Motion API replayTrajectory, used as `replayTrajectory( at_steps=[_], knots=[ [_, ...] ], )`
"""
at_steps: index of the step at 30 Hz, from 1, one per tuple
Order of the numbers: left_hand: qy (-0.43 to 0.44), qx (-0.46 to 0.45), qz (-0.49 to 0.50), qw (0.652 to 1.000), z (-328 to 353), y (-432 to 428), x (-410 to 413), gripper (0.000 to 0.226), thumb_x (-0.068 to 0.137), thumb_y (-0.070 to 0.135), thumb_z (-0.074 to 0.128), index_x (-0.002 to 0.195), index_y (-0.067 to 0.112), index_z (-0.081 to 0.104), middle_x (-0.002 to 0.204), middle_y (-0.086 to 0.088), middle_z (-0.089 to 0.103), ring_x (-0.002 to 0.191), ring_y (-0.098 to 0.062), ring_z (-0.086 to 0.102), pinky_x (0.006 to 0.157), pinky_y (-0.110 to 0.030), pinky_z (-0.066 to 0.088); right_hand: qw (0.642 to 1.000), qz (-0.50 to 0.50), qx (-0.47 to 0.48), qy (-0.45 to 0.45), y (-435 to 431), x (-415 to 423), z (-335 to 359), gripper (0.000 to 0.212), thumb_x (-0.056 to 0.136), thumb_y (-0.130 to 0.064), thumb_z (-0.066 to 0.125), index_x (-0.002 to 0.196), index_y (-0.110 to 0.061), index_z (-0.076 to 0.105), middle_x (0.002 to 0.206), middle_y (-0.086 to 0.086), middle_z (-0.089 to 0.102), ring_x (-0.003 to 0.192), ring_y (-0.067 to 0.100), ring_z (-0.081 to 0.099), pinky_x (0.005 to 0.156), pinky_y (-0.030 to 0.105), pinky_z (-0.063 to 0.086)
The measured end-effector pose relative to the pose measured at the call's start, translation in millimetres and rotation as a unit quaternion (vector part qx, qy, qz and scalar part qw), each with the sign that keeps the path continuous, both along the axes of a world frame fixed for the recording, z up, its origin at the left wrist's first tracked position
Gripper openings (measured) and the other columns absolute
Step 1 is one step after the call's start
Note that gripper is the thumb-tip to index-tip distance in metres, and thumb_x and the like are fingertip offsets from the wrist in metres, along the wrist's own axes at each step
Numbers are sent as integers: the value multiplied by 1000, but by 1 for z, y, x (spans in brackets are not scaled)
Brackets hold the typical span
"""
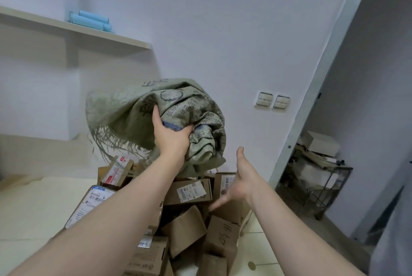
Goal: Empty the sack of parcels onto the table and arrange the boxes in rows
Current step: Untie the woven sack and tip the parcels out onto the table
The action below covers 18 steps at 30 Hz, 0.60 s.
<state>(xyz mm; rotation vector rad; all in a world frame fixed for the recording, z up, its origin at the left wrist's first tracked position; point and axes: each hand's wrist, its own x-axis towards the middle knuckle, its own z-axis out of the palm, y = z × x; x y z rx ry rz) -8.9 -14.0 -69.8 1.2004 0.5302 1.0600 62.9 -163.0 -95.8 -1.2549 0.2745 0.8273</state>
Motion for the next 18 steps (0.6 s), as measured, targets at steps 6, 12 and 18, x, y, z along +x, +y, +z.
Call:
replayTrajectory(
  at_steps=[6,12,18],
  knots=[
    [26,60,-72,995,-24,-9,-3,100,74,10,83,151,36,24,139,5,47,123,-13,47,104,-31,37,968,74,229,-64,13,3,14,108,71,-92,27,134,-8,55,130,26,58,120,48,52,97,73,33],
    [152,192,-103,964,-51,-10,-7,86,73,23,80,143,38,32,131,3,57,115,-20,59,98,-38,49,983,11,117,-140,39,15,-1,65,70,-41,83,124,-10,64,112,20,72,98,39,71,75,57,57],
    [309,164,-110,930,-49,-7,-20,99,66,56,81,138,24,20,140,-9,22,131,-30,31,107,-41,35,929,-164,-9,-332,34,22,-7,67,75,-2,78,133,-22,50,121,9,65,104,32,66,89,53,56]
  ],
)
